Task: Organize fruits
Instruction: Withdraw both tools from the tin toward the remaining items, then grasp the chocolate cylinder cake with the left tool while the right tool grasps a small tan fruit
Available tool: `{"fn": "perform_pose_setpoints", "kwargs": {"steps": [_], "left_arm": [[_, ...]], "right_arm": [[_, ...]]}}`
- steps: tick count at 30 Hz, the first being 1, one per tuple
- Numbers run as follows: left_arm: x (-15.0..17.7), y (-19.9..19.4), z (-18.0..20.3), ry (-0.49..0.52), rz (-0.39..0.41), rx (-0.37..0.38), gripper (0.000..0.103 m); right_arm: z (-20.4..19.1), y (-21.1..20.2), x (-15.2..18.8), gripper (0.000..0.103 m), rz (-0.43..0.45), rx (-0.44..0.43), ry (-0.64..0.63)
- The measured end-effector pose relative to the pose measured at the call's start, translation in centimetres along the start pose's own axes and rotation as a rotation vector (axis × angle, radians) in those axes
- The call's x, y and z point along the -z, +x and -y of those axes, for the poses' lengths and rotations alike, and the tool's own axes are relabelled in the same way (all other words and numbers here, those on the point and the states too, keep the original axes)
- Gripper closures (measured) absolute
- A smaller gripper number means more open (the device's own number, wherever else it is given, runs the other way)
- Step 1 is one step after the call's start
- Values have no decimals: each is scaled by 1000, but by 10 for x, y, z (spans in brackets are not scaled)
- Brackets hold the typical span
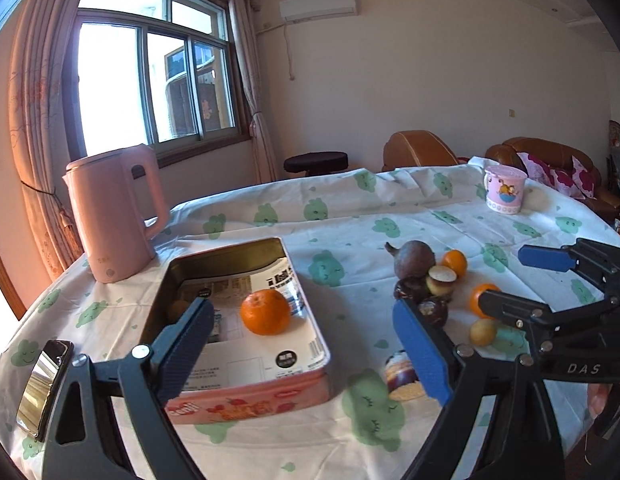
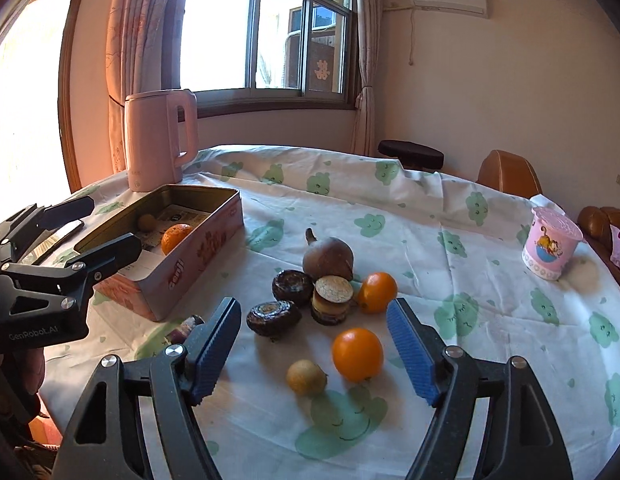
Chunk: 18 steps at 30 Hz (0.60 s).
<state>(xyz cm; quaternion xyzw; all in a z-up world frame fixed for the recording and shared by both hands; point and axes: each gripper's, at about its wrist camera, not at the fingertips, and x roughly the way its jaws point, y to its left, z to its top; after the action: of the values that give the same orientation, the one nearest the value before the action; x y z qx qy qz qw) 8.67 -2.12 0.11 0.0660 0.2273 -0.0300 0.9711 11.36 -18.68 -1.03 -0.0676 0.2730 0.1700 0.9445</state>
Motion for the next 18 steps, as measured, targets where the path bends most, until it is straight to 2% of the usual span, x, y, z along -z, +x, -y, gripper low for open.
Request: {"fn": "perform_pose_setpoints", "kwargs": {"steps": [4, 8, 10, 14, 18], "left_arm": [[3, 7, 28, 43, -53, 71, 21], [11, 24, 44, 58, -142, 110, 42], [14, 28, 48, 59, -161, 118, 46], [20, 31, 57, 93, -192, 125, 47], [23, 38, 60, 117, -236, 141, 51]], "right_arm": [[9, 2, 12, 26, -34, -8, 23], [16, 6, 20, 31, -62, -24, 37], [18, 7, 24, 35, -73, -42, 41], [16, 12, 28, 49, -99, -69, 30], [14, 16, 29, 53, -118, -96, 15]]}}
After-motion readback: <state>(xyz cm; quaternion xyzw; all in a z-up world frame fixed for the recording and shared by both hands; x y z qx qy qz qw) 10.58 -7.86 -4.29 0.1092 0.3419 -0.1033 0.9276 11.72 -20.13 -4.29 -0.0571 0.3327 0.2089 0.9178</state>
